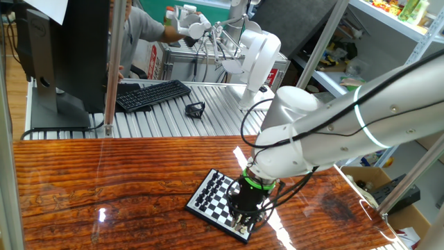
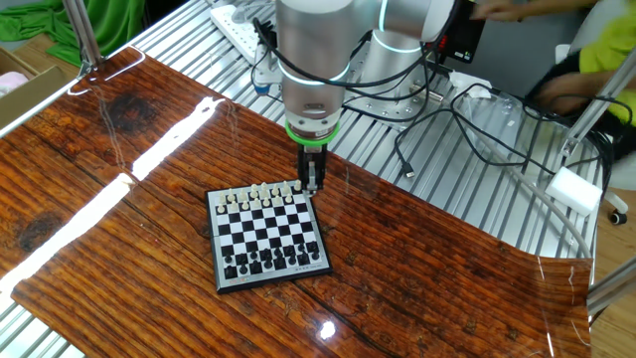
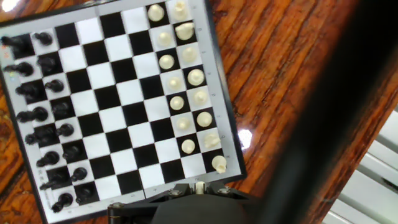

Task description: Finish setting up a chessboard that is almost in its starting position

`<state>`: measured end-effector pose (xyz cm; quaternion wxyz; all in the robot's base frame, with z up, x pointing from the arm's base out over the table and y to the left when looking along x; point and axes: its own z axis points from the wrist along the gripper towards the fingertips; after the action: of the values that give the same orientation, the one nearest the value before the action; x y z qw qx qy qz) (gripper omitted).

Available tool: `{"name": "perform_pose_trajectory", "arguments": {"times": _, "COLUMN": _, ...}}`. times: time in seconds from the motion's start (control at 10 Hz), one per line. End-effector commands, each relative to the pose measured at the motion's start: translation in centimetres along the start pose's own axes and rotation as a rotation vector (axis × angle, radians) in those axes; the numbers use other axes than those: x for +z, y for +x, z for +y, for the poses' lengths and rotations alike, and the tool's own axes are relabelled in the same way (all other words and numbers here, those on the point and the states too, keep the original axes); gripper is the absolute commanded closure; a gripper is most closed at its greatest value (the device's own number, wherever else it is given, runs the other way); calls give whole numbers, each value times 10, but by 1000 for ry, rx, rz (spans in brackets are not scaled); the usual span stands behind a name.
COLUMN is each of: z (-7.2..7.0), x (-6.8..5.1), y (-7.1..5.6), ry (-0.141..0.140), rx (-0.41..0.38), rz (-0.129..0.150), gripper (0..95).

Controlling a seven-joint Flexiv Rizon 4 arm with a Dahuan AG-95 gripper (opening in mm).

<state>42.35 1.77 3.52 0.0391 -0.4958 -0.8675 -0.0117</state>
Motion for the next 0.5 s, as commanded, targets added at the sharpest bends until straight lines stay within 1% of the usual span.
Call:
{"name": "perform_pose_trajectory", "arguments": {"times": 0.1, "z": -2, "x": -1, "y": -3, "ry": -10, "rx": 74, "rz": -7, "gripper": 950}}
{"name": "perform_pose_trajectory", "arguments": {"times": 0.2, "z": -4, "x": -1, "y": -5, "ry": -19, "rx": 137, "rz": -4, "gripper": 950}}
{"name": "perform_pose_trajectory", "arguments": {"times": 0.3, "z": -6, "x": -1, "y": -8, "ry": -26, "rx": 174, "rz": -5, "gripper": 950}}
{"name": "perform_pose_trajectory", "arguments": {"times": 0.5, "z": -9, "x": -1, "y": -10, "ry": -41, "rx": 261, "rz": -21, "gripper": 950}}
